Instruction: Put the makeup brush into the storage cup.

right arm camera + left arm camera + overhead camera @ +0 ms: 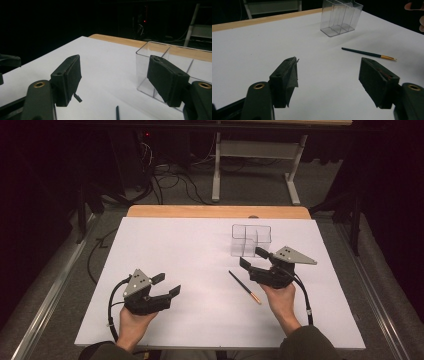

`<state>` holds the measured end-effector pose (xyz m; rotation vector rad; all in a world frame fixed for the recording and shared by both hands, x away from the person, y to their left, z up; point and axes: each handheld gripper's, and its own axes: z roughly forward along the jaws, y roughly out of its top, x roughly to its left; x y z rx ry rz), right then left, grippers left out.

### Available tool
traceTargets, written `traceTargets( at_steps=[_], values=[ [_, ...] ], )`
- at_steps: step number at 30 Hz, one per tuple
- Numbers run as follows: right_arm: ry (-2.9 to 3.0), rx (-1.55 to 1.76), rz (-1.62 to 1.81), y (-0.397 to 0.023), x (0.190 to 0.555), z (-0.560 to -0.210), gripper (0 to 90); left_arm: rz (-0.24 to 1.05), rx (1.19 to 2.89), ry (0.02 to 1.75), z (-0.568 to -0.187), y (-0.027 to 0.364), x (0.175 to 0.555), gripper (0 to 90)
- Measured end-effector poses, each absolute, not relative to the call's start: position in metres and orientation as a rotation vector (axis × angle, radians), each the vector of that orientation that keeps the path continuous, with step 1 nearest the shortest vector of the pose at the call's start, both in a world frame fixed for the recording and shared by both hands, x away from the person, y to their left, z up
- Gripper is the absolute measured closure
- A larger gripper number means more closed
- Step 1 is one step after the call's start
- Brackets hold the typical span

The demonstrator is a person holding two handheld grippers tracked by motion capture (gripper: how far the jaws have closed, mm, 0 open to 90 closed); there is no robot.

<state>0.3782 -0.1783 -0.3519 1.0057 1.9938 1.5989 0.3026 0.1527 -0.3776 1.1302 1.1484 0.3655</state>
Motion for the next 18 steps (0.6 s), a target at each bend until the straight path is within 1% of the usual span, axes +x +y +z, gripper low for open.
traceTargets(
  at_steps=[11,18],
  values=[
    [2.011,1.008,1.606,-0.1709,0.3808,-0.3511,29.4,0.368,1.131,1.149,-0.3776,0.1530,0.3027,31.5],
    [2.044,1.008,1.566,-0.1698,0.3814,-0.3481,27.9,0.366,1.135,1.150,-0.3778,0.1528,0.3027,31.4]
  ],
)
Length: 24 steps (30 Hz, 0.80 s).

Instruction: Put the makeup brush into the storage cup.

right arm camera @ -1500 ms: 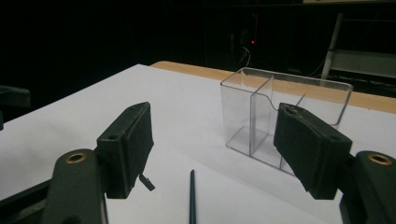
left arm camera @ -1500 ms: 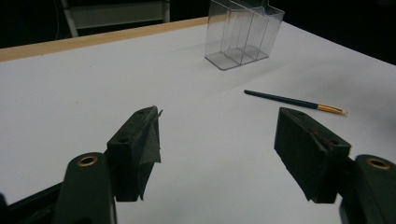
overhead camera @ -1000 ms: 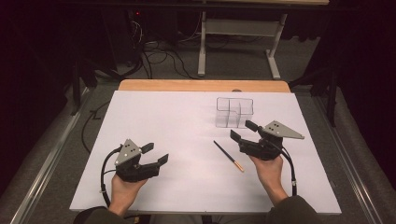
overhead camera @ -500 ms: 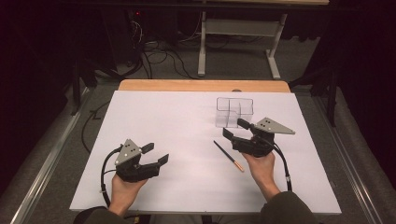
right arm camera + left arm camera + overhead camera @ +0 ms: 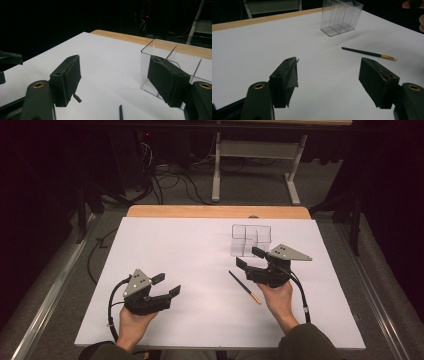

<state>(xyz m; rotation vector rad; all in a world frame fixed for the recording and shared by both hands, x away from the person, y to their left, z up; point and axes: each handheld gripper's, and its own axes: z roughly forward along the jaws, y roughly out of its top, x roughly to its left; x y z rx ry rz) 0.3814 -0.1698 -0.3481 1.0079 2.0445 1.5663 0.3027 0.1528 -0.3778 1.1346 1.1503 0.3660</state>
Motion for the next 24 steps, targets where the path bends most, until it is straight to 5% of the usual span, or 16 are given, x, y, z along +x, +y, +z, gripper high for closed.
traceTargets(
  at_steps=[24],
  values=[
    [2.314,1.029,1.260,-0.169,0.386,-0.334,28.1,0.365,1.149,1.152,-0.378,0.153,0.303,31.8]
  ],
)
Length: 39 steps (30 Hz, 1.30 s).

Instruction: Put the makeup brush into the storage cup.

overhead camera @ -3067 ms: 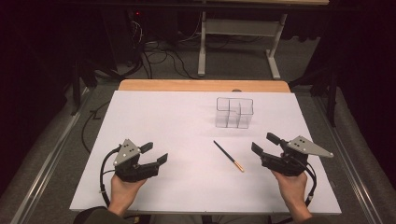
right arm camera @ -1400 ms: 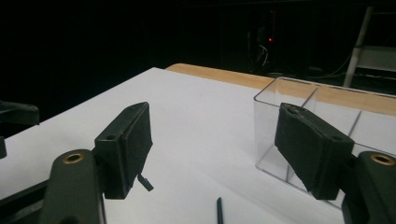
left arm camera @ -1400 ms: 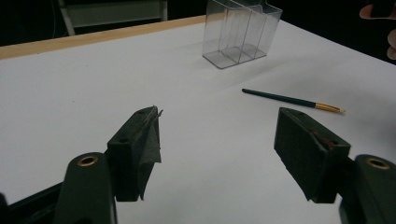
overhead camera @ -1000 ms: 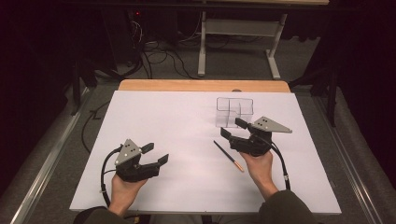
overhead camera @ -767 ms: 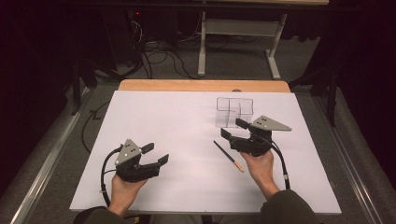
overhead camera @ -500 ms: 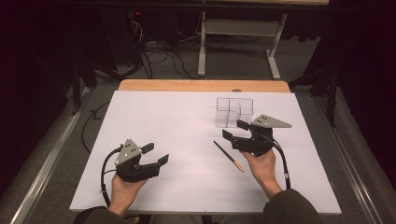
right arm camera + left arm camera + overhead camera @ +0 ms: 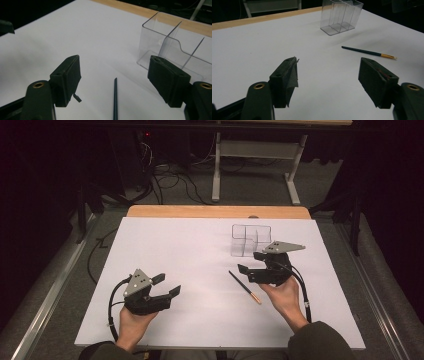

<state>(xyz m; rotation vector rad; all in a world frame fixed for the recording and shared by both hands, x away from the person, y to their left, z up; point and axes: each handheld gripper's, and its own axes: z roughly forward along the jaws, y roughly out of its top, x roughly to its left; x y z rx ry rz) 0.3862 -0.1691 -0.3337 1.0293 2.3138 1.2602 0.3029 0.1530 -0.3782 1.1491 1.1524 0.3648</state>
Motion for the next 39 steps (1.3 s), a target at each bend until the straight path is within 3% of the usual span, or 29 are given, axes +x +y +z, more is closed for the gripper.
traceTargets(
  at_steps=[39],
  values=[
    [2.707,1.074,0.566,-0.139,0.409,-0.330,45.8,0.361,1.150,1.154,-0.378,0.152,0.303,31.7]
  ],
)
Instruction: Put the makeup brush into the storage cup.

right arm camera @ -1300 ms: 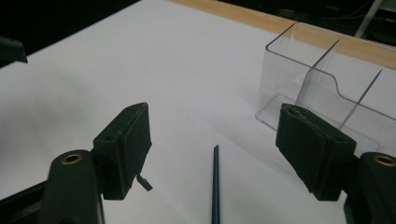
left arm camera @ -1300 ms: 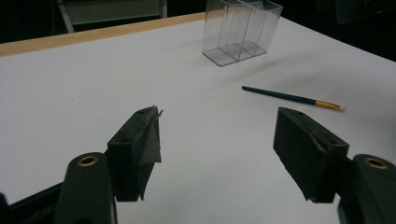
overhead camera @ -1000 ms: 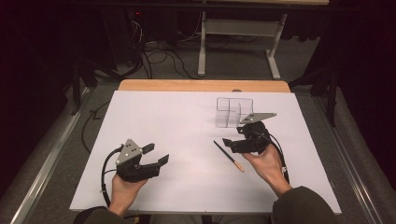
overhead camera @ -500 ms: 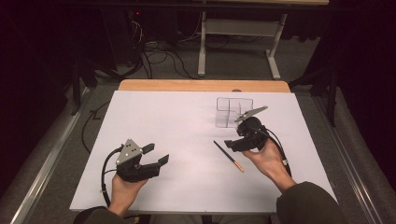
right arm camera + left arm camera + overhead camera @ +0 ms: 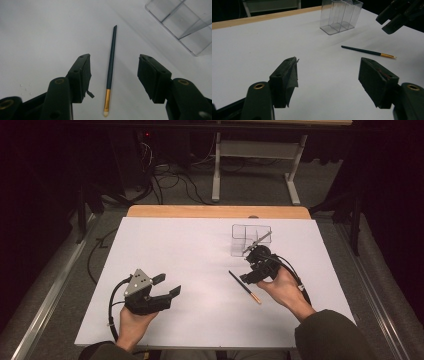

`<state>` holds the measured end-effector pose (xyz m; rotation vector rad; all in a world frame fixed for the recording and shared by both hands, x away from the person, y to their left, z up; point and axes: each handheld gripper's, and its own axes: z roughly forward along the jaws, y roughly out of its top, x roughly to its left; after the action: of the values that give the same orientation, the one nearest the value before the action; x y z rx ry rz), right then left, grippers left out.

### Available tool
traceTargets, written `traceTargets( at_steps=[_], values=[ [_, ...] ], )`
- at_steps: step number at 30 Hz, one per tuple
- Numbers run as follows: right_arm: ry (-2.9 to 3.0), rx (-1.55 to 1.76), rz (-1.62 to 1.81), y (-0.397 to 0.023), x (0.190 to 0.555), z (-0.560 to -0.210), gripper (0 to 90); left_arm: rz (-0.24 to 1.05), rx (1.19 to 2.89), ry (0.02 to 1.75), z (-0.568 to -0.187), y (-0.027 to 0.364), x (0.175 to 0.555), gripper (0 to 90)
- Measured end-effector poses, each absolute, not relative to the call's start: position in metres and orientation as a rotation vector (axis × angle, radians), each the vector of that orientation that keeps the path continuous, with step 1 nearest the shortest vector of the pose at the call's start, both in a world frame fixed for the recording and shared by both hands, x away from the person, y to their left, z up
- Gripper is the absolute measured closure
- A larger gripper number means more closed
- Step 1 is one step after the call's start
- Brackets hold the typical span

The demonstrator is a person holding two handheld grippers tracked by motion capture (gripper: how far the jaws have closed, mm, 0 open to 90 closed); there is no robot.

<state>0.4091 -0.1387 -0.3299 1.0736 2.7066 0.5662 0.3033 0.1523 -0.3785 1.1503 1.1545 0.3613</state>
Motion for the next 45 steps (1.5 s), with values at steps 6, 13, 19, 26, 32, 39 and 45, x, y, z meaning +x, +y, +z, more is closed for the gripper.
traceTargets(
  at_steps=[6,13,19,26,32,39,45],
  values=[
    [2.748,1.064,0.477,-0.133,0.412,-0.334,47.6,0.360,1.149,1.155,-0.378,0.152,0.303,31.7],
    [2.796,1.099,0.377,-0.129,0.418,-0.347,48.9,0.360,1.143,1.156,-0.378,0.152,0.303,31.7],
    [2.819,1.097,0.329,-0.125,0.419,-0.355,52.9,0.363,1.151,1.153,-0.378,0.153,0.303,31.7],
    [2.854,1.101,0.248,-0.123,0.421,-0.371,57.2,0.363,1.151,1.153,-0.378,0.153,0.303,31.7],
    [2.859,1.106,0.215,-0.124,0.421,-0.378,60.9,0.361,1.144,1.156,-0.378,0.152,0.303,31.6],
    [2.860,1.116,0.175,-0.125,0.422,-0.385,65.5,0.363,1.153,1.153,-0.378,0.153,0.303,31.7],
    [2.865,1.113,0.136,-0.123,0.422,-0.389,69.2,0.361,1.144,1.156,-0.378,0.152,0.303,31.6]
  ],
)
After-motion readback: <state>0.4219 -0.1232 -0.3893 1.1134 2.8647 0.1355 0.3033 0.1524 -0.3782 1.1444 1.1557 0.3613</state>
